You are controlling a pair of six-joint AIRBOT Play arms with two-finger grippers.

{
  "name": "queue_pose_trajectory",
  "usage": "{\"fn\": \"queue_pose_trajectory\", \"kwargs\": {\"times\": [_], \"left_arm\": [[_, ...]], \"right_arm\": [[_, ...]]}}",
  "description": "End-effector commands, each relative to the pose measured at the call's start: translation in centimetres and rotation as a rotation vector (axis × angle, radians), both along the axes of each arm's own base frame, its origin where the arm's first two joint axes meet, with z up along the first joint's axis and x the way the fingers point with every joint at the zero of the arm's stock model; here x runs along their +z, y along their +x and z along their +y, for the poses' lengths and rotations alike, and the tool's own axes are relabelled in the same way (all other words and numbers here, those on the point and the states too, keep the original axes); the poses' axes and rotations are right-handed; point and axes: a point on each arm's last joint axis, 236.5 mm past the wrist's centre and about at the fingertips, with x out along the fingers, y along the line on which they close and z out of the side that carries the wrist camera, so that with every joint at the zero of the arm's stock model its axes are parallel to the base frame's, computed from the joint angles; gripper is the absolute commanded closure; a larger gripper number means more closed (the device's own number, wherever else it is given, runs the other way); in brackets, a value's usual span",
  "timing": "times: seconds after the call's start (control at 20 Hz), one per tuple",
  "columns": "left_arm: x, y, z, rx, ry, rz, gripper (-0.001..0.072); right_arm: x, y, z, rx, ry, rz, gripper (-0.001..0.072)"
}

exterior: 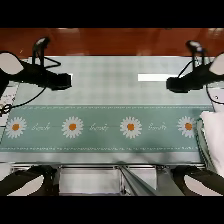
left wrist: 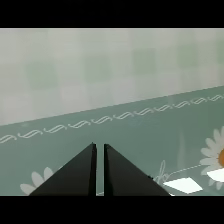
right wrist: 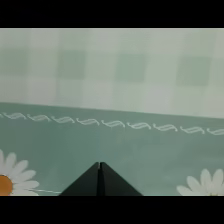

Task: Fold the shirts.

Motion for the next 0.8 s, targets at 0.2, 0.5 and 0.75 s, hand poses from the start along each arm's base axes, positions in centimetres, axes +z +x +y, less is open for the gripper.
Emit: {"fn": "queue_pose_trajectory", "kwargs": {"times": [0.2,0.5,0.75], "left_arm": [[-2.83,-2.51,1.49,-0.006,0.089,0.132,0.0612],[-2.83,-2.51,1.49,-0.006,0.089,0.132,0.0612],[-2.83,-2.51,1.49,-0.006,0.089,0.132,0.0612]], "right_arm": [[-3.30,-1.20,-1.11,0.000,-0.135,0.133,0.0680],[-3.30,-1.20,-1.11,0.000,-0.135,0.133,0.0680],[-3.30,-1.19,-1.11,0.000,-0.135,0.133,0.0680]]}}
